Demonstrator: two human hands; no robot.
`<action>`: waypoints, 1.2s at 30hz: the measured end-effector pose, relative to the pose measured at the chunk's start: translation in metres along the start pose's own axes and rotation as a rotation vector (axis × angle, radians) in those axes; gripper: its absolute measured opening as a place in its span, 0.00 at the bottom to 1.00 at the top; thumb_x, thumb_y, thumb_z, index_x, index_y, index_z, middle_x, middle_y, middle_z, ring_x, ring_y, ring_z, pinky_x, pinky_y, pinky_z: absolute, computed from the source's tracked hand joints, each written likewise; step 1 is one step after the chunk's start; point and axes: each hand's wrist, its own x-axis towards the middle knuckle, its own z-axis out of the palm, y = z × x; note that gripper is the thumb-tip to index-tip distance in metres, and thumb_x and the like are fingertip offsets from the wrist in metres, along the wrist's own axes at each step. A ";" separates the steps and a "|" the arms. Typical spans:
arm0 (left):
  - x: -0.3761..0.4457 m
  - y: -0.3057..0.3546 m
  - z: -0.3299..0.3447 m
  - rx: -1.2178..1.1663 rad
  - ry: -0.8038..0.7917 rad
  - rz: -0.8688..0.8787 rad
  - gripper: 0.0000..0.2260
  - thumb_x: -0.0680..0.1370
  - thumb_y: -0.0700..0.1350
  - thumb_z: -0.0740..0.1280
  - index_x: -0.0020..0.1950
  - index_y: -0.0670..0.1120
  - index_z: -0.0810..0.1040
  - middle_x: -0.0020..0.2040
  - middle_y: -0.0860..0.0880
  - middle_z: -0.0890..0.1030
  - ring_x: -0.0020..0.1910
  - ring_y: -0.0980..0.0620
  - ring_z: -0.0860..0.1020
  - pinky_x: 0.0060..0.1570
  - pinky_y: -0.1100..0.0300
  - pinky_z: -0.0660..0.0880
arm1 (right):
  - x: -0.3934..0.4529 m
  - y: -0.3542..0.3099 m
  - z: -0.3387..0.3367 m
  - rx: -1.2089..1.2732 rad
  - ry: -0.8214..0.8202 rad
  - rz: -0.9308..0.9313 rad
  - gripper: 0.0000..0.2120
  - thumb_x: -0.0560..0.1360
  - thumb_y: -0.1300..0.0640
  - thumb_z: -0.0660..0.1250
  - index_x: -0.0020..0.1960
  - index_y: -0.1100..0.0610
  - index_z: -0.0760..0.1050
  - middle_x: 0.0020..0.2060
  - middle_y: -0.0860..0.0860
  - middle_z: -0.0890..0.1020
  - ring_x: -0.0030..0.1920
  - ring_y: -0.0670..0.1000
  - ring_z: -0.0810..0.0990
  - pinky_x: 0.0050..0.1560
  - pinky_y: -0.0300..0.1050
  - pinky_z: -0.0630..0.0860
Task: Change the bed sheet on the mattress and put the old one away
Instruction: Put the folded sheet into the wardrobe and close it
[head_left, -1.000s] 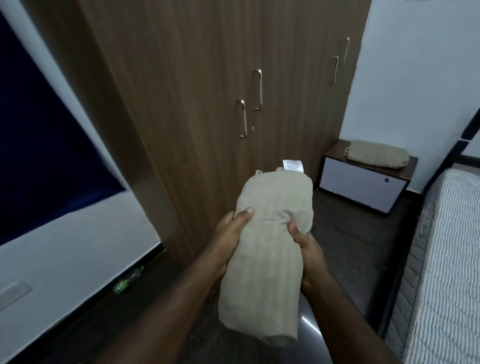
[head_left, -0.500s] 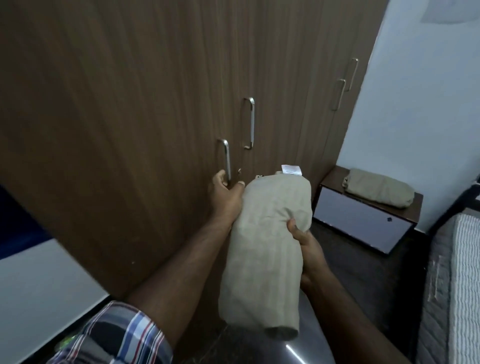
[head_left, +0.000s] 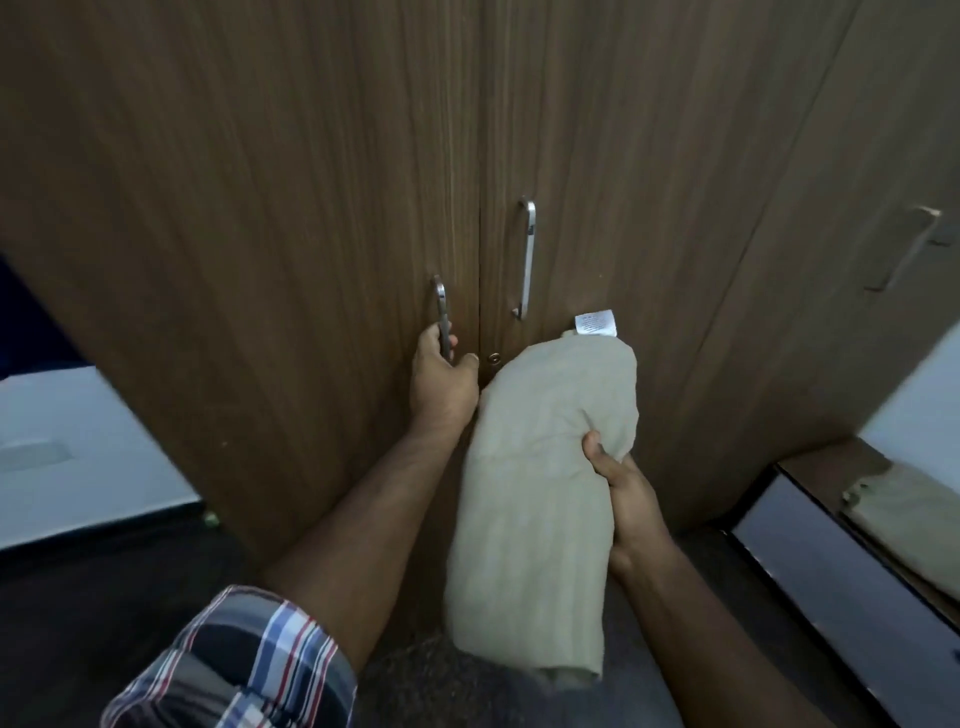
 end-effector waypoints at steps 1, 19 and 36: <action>-0.006 0.005 -0.002 0.005 -0.004 -0.031 0.18 0.78 0.40 0.68 0.68 0.49 0.73 0.56 0.54 0.77 0.56 0.53 0.77 0.51 0.60 0.73 | -0.003 -0.007 -0.005 -0.010 -0.031 0.026 0.19 0.79 0.54 0.67 0.69 0.54 0.74 0.60 0.54 0.84 0.60 0.58 0.83 0.62 0.59 0.77; -0.134 0.009 -0.058 0.083 0.062 -0.058 0.12 0.80 0.43 0.67 0.58 0.58 0.73 0.53 0.57 0.79 0.53 0.59 0.78 0.53 0.58 0.78 | -0.038 -0.086 -0.042 -0.316 -0.299 -0.012 0.16 0.77 0.57 0.70 0.64 0.51 0.76 0.55 0.50 0.86 0.53 0.53 0.86 0.48 0.48 0.82; -0.196 0.026 -0.091 0.236 0.280 0.017 0.18 0.78 0.44 0.69 0.68 0.50 0.75 0.60 0.53 0.79 0.57 0.55 0.78 0.55 0.60 0.77 | -0.027 -0.067 0.012 -0.451 -0.510 0.221 0.25 0.74 0.56 0.72 0.69 0.59 0.73 0.59 0.57 0.84 0.56 0.58 0.84 0.53 0.51 0.80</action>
